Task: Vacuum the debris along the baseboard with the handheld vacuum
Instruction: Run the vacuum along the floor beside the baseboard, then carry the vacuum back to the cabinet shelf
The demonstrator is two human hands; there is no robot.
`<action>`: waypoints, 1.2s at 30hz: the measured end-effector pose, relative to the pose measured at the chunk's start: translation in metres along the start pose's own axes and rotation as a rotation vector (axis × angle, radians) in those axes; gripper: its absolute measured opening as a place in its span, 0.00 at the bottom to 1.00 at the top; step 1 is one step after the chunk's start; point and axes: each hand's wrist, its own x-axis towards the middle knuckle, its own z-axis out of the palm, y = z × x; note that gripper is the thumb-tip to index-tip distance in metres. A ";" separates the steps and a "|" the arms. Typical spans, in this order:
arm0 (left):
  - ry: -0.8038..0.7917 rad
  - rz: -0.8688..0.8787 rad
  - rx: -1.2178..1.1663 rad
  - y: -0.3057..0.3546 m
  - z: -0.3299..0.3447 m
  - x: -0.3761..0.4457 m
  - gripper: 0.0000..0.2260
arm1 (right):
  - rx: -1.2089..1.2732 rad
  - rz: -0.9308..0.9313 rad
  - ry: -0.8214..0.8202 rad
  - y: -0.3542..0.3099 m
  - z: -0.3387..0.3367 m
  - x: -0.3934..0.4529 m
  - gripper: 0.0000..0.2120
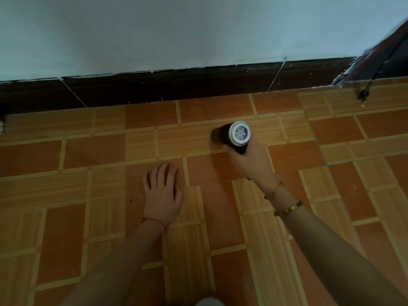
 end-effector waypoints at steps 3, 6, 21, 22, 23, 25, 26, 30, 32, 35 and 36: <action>-0.027 -0.005 0.012 0.000 -0.001 0.000 0.24 | 0.003 -0.014 -0.131 0.000 -0.001 -0.020 0.29; -0.044 -0.015 0.014 0.001 -0.002 0.000 0.24 | -0.018 -0.042 -0.221 0.005 -0.006 -0.034 0.30; -0.160 -0.043 0.009 0.012 -0.024 -0.005 0.23 | -0.113 0.118 -0.048 0.002 -0.041 -0.077 0.26; -0.147 -0.047 -0.012 0.014 -0.026 -0.008 0.21 | -0.121 0.118 -0.085 -0.001 -0.037 -0.081 0.24; -0.136 -0.057 -0.033 0.016 -0.029 -0.011 0.20 | -0.109 0.115 -0.127 -0.002 -0.032 -0.084 0.22; -0.120 -0.104 -0.102 0.019 -0.036 -0.017 0.19 | 0.023 0.173 -0.224 -0.007 -0.022 -0.089 0.16; -0.101 -0.143 -0.151 0.020 -0.039 -0.018 0.18 | 0.128 0.230 -0.275 -0.011 -0.017 -0.090 0.12; -0.018 -0.448 -0.484 0.023 -0.059 -0.014 0.19 | 0.514 0.422 -0.355 -0.032 -0.005 -0.089 0.12; -0.056 -0.696 -0.842 0.022 -0.072 -0.010 0.28 | 0.702 0.485 -0.389 -0.041 0.000 -0.084 0.14; -0.221 -0.916 -1.330 0.018 -0.089 -0.009 0.41 | 0.863 0.522 -0.454 -0.054 0.008 -0.075 0.14; -0.266 -0.919 -1.469 0.018 -0.094 -0.010 0.39 | 0.889 0.533 -0.482 -0.059 0.012 -0.072 0.14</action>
